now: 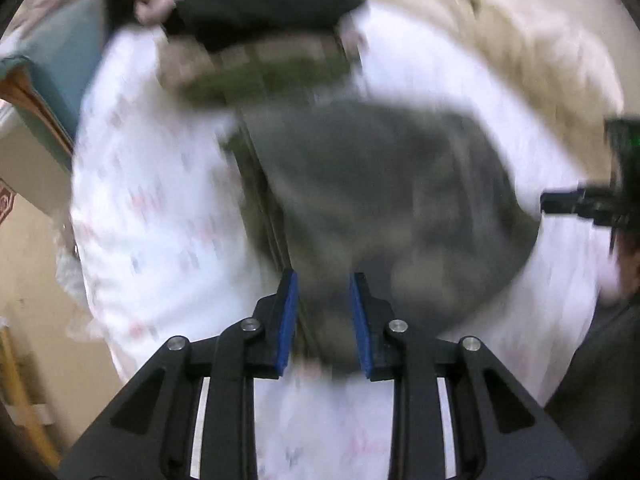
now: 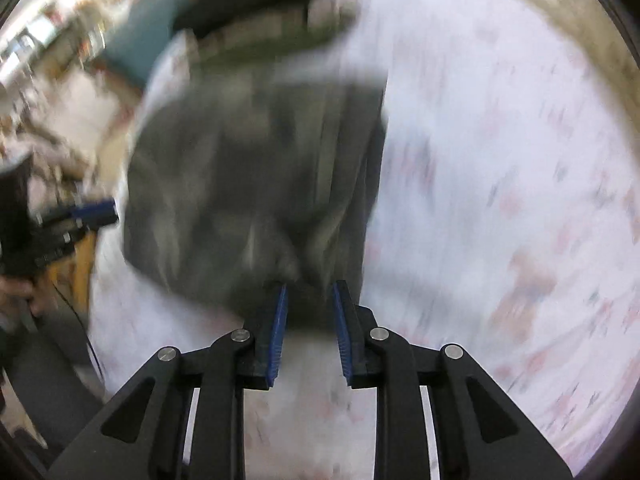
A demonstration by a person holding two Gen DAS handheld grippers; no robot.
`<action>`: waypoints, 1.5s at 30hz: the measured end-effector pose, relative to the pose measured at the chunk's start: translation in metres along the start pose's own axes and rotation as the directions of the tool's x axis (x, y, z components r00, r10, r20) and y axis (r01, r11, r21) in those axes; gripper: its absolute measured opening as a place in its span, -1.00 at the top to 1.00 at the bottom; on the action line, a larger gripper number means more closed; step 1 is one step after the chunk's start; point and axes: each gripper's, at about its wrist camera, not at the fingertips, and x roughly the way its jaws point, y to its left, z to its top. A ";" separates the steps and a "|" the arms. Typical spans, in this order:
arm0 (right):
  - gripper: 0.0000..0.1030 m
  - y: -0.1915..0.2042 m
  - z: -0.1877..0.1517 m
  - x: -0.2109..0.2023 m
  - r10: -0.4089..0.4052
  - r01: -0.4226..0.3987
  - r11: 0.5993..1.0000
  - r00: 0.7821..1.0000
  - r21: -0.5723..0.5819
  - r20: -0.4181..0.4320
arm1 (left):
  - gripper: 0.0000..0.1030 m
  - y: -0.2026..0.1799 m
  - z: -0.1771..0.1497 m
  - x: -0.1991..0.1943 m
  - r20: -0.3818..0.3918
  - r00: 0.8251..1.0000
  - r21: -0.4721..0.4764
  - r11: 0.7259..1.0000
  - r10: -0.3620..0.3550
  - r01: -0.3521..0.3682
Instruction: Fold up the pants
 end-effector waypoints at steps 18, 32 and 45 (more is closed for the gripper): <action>1.00 0.000 0.104 0.085 -0.039 0.037 0.999 0.992 0.021 0.117 | 0.58 0.013 0.063 0.089 0.031 0.999 -0.075 0.996 -0.040 0.042; -0.72 -0.082 0.063 0.016 0.133 -0.200 0.934 0.963 0.296 0.233 | -0.93 0.069 0.021 0.040 0.085 0.996 -0.375 0.927 0.013 0.020; -0.81 -0.068 0.035 0.085 0.343 -0.348 0.876 0.936 0.335 0.075 | -0.95 0.041 -0.014 0.114 -0.171 0.941 -0.377 0.902 -0.291 0.210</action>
